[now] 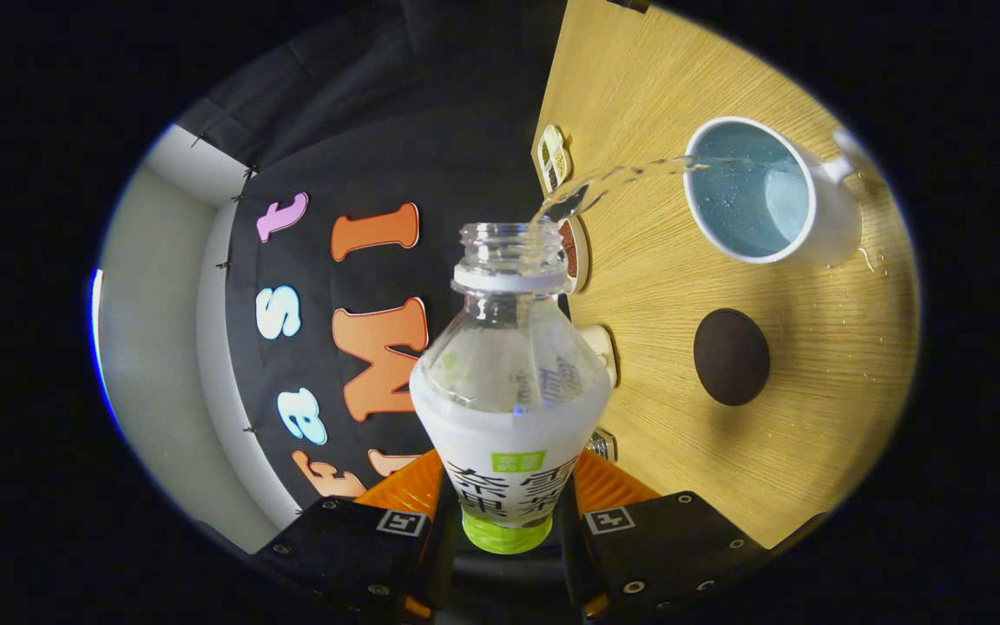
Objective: Take the bottle from table, then pour the juice into the cup, finally place the bottle on the coaster
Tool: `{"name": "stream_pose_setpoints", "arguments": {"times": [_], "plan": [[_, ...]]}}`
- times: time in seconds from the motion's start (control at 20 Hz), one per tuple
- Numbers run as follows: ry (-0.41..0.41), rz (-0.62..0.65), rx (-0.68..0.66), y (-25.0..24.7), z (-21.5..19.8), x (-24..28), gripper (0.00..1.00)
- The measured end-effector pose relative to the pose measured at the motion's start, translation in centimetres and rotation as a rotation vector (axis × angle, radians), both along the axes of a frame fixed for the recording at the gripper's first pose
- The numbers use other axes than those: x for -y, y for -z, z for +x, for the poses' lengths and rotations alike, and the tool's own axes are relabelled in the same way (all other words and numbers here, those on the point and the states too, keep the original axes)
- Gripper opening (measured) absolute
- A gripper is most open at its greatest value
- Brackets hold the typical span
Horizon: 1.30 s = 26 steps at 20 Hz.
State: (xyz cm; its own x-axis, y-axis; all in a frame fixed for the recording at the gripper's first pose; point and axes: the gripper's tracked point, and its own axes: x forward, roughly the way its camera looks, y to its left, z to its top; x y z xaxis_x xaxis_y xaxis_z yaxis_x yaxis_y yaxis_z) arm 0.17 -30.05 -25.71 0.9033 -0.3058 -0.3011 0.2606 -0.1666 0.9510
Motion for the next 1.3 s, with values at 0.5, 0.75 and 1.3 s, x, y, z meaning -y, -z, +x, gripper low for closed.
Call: {"name": "stream_pose_setpoints", "arguments": {"times": [0.5, 0.75, 1.3], "plan": [[0.007, 0.027, -0.014, 0.24, 0.18, 0.00, 0.52], [0.007, 0.029, -0.021, -0.06, -0.08, 0.07, 0.52], [0.020, 0.062, -0.012, -0.37, 0.19, 0.29, 0.52]]}}
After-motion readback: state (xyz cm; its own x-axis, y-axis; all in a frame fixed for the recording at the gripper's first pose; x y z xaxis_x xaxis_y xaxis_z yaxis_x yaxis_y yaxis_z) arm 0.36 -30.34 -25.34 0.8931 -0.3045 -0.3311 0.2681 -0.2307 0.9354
